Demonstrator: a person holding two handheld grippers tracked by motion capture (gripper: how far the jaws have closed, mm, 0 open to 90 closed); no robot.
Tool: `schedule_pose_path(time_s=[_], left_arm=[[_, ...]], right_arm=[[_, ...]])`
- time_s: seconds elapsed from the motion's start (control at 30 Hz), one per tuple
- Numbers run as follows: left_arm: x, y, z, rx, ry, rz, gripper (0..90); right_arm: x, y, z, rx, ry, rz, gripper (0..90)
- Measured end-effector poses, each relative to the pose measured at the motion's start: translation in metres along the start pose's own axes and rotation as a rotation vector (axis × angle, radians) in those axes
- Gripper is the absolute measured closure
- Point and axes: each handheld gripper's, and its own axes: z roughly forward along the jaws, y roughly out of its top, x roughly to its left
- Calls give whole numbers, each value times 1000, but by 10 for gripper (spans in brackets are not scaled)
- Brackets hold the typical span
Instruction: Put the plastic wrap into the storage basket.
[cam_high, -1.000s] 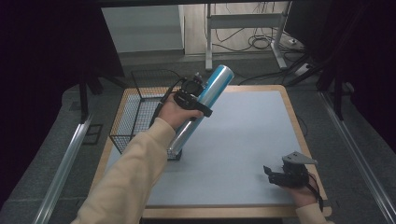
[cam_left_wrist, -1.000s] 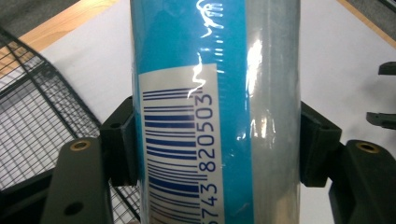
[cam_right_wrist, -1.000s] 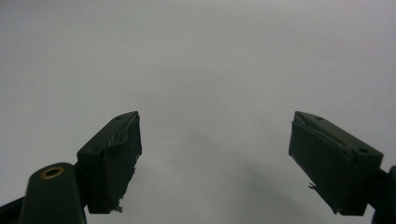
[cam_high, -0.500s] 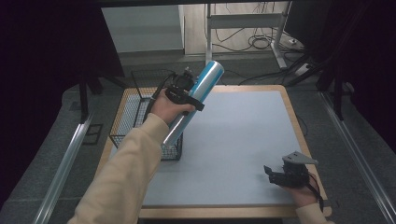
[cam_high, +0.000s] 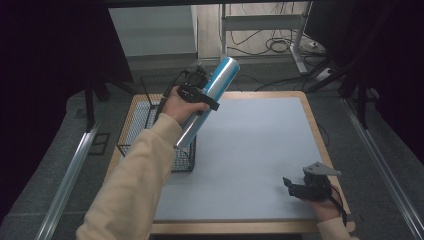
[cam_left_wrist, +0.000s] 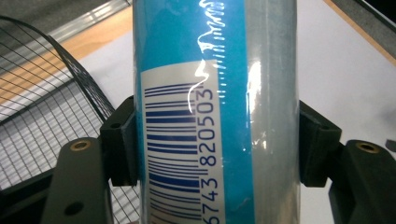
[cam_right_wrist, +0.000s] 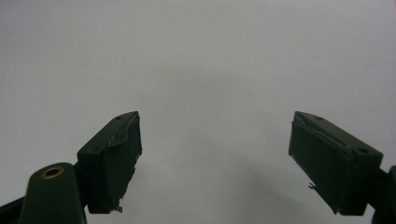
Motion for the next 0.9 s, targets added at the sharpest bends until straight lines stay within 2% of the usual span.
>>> schedule_pose_path(time_s=[0.2,0.37,0.9], left_arm=[[12,9,-2,-15,23,-14,320],[25,12,2,-3,40,-24,320],[69,-2,23,38,104,-83,320]], right_arm=[[-1,0,0,0,2,4,175],[-2,-1,0,1,1,6,175],[-4,-2,3,9,-3,7,175]])
